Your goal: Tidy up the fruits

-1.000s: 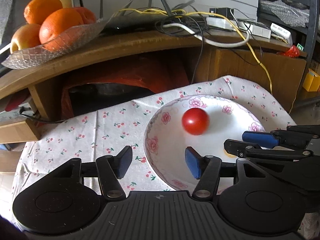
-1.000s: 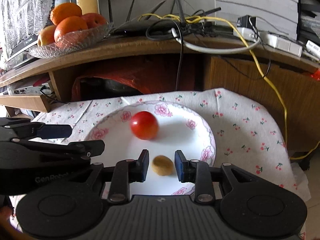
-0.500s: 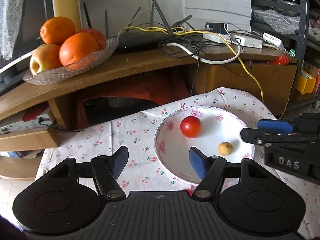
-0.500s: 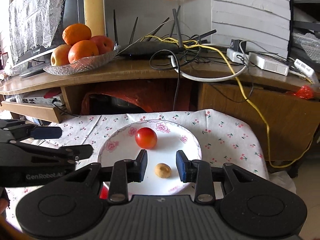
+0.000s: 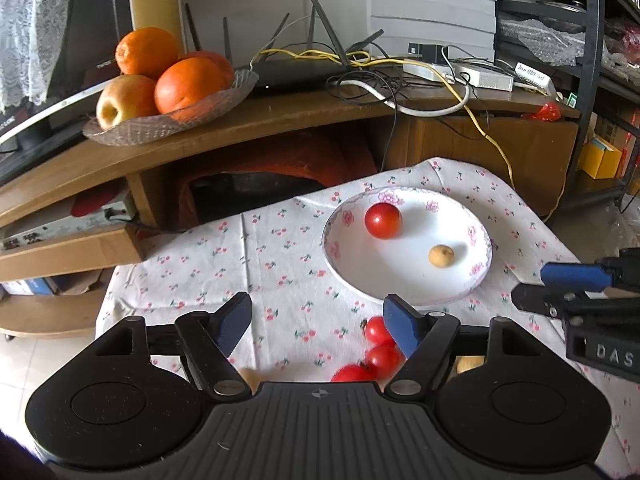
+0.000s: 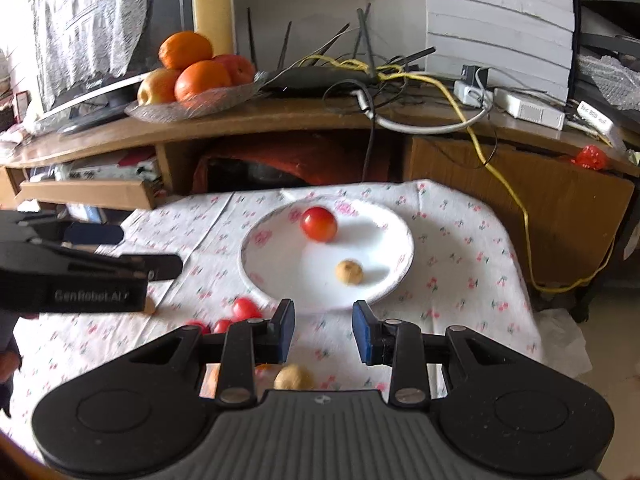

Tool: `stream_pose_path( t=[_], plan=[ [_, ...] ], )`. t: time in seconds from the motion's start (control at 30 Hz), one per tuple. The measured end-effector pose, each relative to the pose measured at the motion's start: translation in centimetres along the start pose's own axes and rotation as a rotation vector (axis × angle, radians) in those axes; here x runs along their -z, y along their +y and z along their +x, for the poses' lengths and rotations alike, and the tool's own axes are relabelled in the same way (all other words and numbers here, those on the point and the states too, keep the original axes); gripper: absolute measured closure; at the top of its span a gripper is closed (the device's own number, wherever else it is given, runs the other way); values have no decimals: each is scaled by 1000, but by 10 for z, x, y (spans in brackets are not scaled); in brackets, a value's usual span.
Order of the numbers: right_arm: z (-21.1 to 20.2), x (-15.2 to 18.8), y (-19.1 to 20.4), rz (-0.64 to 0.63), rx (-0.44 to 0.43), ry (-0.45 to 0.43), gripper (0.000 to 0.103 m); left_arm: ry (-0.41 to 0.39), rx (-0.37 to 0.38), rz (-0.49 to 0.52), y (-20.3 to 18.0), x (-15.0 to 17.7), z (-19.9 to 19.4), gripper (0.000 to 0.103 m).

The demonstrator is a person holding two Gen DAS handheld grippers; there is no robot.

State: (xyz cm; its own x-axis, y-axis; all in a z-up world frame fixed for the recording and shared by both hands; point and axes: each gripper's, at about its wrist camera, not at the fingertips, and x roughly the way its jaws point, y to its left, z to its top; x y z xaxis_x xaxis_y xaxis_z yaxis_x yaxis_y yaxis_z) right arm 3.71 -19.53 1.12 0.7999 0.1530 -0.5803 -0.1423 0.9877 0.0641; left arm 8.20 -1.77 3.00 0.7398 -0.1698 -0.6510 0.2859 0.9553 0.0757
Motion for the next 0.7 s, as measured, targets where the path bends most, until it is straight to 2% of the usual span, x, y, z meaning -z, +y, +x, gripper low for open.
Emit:
stream_pose_path(
  t=[0.33, 0.7],
  plan=[
    [-7, 18, 25, -36, -35, 59, 70, 53, -6, 13, 13, 23, -9, 23],
    [18, 21, 24, -41, -62, 143, 70, 132, -36, 39, 25, 41, 29, 23]
  ],
)
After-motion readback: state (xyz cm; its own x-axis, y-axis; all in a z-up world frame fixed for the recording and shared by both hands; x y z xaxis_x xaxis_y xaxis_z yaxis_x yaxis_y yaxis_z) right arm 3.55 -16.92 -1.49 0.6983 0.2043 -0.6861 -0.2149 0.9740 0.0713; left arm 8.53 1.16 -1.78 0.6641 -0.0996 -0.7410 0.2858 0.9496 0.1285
